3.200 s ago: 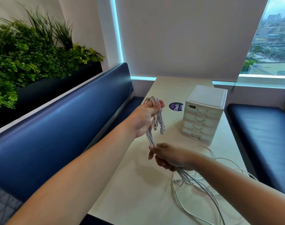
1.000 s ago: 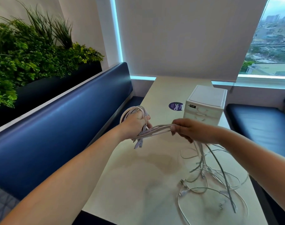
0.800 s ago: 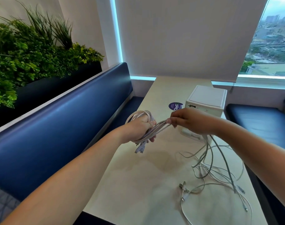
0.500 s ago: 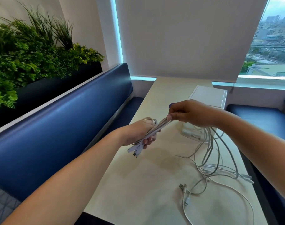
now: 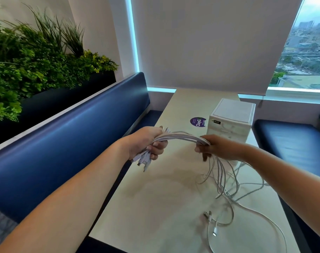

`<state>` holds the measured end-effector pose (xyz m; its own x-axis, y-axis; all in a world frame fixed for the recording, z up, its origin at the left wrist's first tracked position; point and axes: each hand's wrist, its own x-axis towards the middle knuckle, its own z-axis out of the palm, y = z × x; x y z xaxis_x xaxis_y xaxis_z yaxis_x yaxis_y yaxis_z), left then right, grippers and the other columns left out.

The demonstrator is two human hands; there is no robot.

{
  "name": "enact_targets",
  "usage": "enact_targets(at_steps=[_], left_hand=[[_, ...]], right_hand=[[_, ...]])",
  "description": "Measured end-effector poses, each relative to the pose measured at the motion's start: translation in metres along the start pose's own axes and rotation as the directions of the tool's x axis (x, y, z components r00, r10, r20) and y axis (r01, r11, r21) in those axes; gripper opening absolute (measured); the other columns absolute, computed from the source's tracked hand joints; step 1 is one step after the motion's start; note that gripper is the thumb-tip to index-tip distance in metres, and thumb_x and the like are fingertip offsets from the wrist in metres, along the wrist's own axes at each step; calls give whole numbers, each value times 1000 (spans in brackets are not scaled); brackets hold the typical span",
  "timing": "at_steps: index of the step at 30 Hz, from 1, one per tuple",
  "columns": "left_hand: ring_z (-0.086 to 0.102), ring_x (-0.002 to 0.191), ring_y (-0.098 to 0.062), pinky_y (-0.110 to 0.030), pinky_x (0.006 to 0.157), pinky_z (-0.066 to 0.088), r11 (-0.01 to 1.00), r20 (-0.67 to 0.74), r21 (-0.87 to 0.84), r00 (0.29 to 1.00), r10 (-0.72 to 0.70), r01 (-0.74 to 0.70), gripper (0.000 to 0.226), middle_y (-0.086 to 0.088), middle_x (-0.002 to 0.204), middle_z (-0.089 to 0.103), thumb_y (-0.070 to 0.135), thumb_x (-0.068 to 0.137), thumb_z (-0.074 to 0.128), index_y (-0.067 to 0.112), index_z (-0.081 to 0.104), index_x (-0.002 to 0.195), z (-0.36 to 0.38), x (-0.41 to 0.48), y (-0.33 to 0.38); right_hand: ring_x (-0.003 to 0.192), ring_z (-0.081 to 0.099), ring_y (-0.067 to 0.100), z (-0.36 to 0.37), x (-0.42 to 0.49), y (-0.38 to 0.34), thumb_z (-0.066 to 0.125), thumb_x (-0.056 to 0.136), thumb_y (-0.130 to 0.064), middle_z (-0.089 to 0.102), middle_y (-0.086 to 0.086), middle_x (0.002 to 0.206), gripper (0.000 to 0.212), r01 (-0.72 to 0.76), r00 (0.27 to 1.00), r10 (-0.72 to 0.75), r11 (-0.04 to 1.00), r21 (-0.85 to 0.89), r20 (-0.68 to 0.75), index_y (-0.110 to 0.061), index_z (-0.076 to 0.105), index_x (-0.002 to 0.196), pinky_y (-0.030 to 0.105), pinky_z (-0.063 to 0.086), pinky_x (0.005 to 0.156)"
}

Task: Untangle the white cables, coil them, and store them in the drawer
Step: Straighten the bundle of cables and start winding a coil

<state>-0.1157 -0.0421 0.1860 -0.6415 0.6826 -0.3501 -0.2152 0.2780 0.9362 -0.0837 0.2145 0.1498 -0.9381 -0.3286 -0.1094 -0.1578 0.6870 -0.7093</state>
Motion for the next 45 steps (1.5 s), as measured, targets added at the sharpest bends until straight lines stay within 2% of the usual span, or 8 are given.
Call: enact_targets(at_steps=[4,7,16,24,27,37,41,45], left_hand=[[20,37,-6,-21,45,32,1000,-18,15,999,26,-26,71,8,41,30,27,105,19,23,50,42,-6,-8,-1],[20,36,-5,-21,43,31,994,-51,-76,996,77,-81,65,8,43,31,24,106,19,22,60,55,-10,-8,1],[27,31,-2,-16,39,34,863,-47,-358,930,364,-356,20,9,44,33,12,89,32,15,52,88,-18,-22,51],[24,33,-3,-19,38,35,947,-52,-253,980,192,-199,43,8,45,31,24,105,25,16,53,73,-16,-23,12],[24,33,-3,-19,38,34,945,-39,-299,991,125,-131,44,8,45,30,26,106,25,16,53,73,-10,-17,-2],[24,34,-5,-19,39,36,951,-134,-298,990,45,-84,51,5,46,31,23,103,26,16,47,58,-9,-10,-23],[20,36,-6,-19,40,34,977,-186,-209,983,1,-41,60,5,43,28,21,103,26,19,44,46,-4,-10,-21],[21,36,-6,-21,43,31,975,-179,-218,984,6,-46,58,5,45,29,22,103,26,20,45,48,7,-3,-17]], right_hand=[[50,37,11,-13,-7,-14,64,82,-35,39,6,64,44,-7,1000,10,961,275,-10,5,51,92,23,35,46],[50,34,8,-33,-1,-40,62,80,-42,37,4,62,43,93,977,-64,986,136,-204,0,57,86,20,30,48],[57,42,-1,-70,30,-116,59,90,-33,46,-10,64,16,327,573,-381,918,-224,-726,-19,54,85,13,31,54],[74,62,19,-18,31,-48,55,94,-14,65,1,81,20,109,969,-141,980,-164,-202,-26,57,79,27,49,74],[77,61,11,-5,28,-43,65,89,-23,65,-2,85,6,99,987,-123,973,-207,-107,-22,59,88,29,47,74],[110,56,5,-19,-1,-88,75,74,-32,55,-10,124,78,118,973,-137,987,107,185,-38,32,138,17,47,89],[121,44,12,-24,-6,-93,78,68,-42,40,-7,136,93,185,967,-220,954,-235,-132,-36,25,143,31,41,103],[107,51,14,17,2,-95,74,79,-31,49,-7,116,79,187,963,-259,842,-506,-75,-22,24,140,30,44,95]])
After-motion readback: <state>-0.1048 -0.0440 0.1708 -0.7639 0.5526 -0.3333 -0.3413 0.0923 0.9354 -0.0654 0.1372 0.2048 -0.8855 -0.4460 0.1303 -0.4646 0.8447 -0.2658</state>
